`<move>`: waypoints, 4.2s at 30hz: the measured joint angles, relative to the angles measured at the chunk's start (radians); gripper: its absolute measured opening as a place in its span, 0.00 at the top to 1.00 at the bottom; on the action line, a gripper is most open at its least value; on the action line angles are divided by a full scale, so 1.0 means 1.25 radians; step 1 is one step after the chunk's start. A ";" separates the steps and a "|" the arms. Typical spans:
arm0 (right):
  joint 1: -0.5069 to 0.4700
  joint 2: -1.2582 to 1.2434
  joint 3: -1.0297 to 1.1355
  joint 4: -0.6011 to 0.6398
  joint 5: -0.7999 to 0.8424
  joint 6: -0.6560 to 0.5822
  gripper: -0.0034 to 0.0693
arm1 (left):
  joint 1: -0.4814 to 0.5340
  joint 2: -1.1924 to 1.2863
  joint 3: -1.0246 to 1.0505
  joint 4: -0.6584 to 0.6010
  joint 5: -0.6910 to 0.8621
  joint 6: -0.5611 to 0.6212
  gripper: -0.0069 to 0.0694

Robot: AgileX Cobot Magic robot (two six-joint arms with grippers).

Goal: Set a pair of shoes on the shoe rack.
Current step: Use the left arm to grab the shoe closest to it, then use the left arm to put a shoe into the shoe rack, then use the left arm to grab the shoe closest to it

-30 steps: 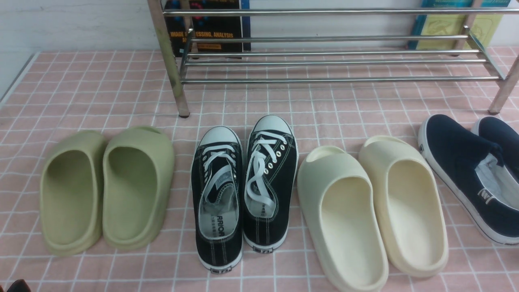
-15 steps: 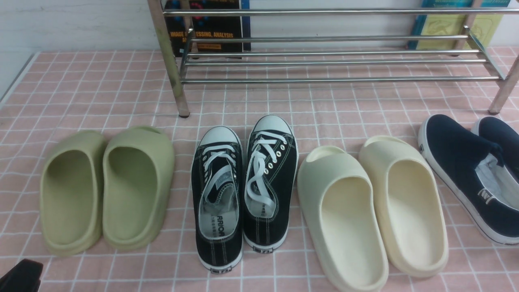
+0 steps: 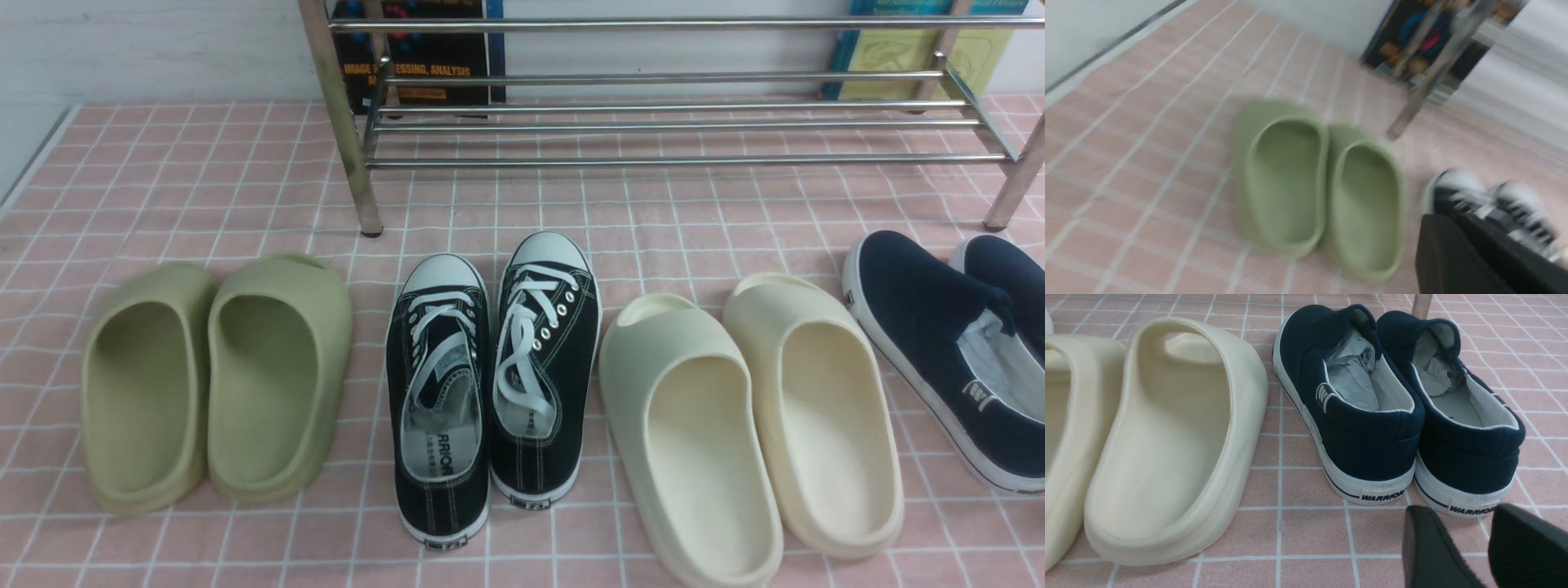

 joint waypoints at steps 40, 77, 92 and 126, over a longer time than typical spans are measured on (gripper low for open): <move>0.000 0.000 0.000 0.000 0.000 0.000 0.62 | -0.444 1.126 -0.266 -0.054 -0.257 0.091 0.70; 0.000 0.000 0.000 0.000 0.000 0.000 0.62 | -0.303 1.330 -0.806 -0.102 -0.246 0.084 0.89; 0.000 0.000 0.000 0.000 0.000 0.000 0.62 | -0.237 1.504 -1.011 -0.121 -0.311 0.042 0.88; 0.000 0.000 0.000 0.000 0.000 0.000 0.62 | -0.429 1.230 -0.650 -0.103 0.071 0.233 0.28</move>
